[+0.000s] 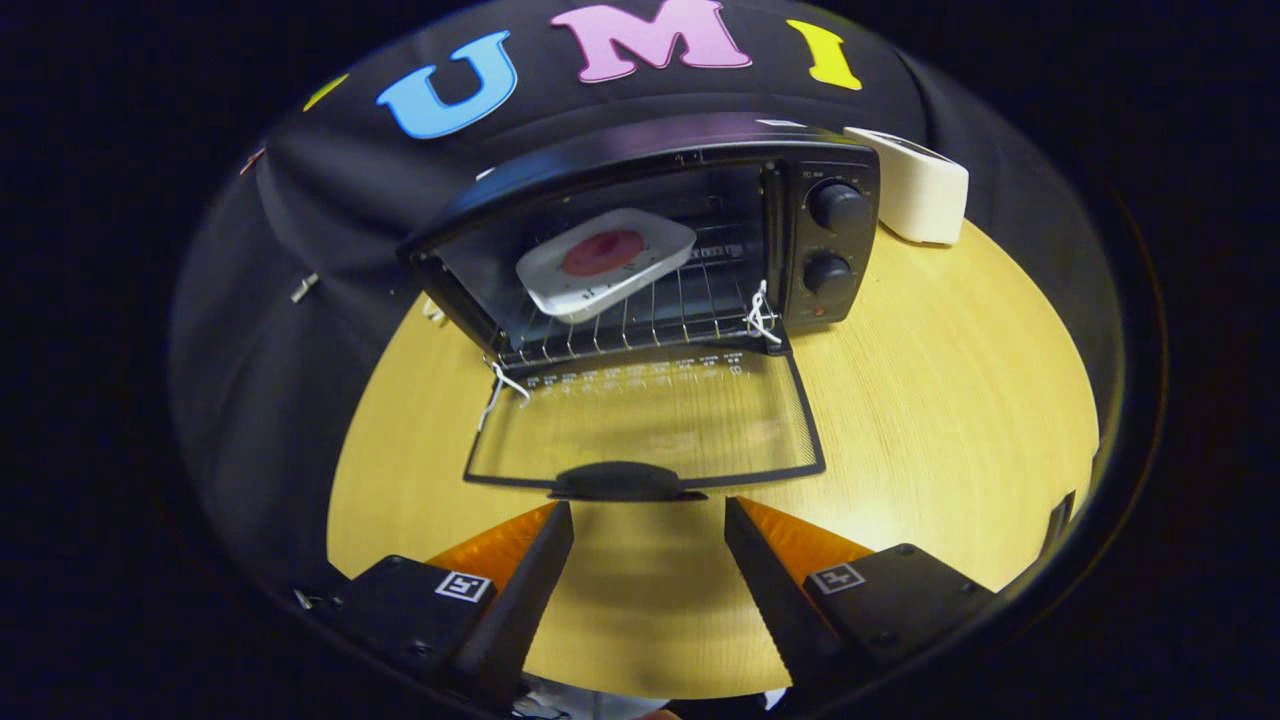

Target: Open the toaster oven, put the food inside, and close the toaster oven door.

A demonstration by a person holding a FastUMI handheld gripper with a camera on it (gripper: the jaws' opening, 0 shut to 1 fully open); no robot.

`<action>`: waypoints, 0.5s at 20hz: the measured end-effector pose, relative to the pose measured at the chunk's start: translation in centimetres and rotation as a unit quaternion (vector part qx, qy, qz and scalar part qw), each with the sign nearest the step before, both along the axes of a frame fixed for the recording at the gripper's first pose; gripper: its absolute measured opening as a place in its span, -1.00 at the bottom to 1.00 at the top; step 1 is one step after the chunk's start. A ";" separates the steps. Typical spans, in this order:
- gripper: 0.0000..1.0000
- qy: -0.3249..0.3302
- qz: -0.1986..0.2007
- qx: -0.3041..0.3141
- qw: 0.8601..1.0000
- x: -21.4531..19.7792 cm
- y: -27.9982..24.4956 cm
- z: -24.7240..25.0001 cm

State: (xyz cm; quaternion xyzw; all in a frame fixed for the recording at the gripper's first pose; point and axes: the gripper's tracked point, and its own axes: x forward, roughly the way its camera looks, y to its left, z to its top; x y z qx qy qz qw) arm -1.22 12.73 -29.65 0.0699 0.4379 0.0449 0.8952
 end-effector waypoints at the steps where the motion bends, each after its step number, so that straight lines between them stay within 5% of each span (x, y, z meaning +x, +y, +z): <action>1: 0.98 0.004 0.001 -0.018 1.000 -0.2 -0.4 -0.6; 10: 0.99 0.031 -0.020 -0.069 0.997 -0.1 0.3 -4.6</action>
